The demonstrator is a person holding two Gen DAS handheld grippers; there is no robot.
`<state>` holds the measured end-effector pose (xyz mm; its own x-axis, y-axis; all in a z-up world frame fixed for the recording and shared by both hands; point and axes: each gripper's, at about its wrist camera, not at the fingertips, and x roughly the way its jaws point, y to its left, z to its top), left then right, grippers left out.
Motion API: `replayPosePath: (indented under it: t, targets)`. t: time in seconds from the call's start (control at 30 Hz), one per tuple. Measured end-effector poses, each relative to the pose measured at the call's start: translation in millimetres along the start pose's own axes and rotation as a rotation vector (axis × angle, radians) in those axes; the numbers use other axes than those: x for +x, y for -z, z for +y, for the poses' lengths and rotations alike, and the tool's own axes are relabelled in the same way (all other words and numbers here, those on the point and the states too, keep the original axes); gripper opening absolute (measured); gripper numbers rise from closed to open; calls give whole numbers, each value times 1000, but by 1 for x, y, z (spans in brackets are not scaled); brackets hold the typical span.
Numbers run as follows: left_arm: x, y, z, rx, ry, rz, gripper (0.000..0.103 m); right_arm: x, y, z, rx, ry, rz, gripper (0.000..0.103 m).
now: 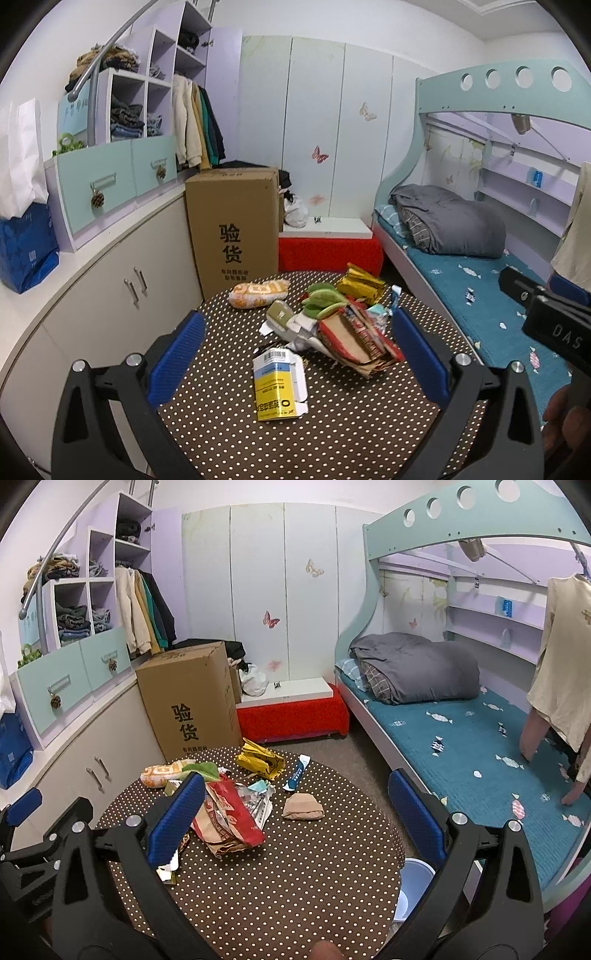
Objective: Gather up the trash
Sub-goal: 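Grasp the yellow-blue medicine box with the left tool while the right tool grasps the red snack bag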
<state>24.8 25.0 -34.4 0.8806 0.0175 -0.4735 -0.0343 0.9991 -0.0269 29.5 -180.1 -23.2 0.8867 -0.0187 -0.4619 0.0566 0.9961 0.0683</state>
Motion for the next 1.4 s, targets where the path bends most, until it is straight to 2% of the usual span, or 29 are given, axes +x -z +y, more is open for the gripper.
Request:
replayPosePath:
  t: [0.2, 0.5, 0.77, 0.9, 0.93, 0.97, 1.0, 1.07, 1.2, 1.27, 1.33, 1.4]
  targets:
    - [25, 15, 15, -10, -28, 60, 99, 27, 11, 6, -19, -18, 58, 97]
    - [91, 54, 38, -26, -69, 221, 99, 87, 38, 12, -24, -58, 206, 97]
    - [138, 80, 40, -21, -42, 319, 99, 124, 55, 24, -55, -104, 288, 97]
    - [155, 91, 35, -13, -11, 351, 98, 142, 59, 38, -80, -164, 315, 97]
    - [159, 93, 34, -10, 3, 356, 89, 146, 59, 41, -87, -175, 322, 97]
    - [163, 95, 34, -8, 18, 367, 69, 151, 60, 46, -99, -196, 330, 97]
    - [169, 97, 33, -8, 33, 387, 62, 156, 59, 49, -108, -210, 339, 97]
    - [174, 100, 35, -25, 64, 399, 58, 168, 60, 58, -130, -236, 358, 97]
    - [170, 100, 39, -33, 77, 395, 51, 188, 63, 64, -132, -282, 403, 96]
    - [166, 100, 42, -39, 79, 395, 49, 189, 65, 62, -117, -315, 412, 75]
    - [160, 101, 48, -46, 77, 393, 48, 186, 66, 60, -99, -339, 410, 46]
    - [156, 101, 51, -59, 79, 389, 47, 178, 68, 57, -97, -343, 401, 38]
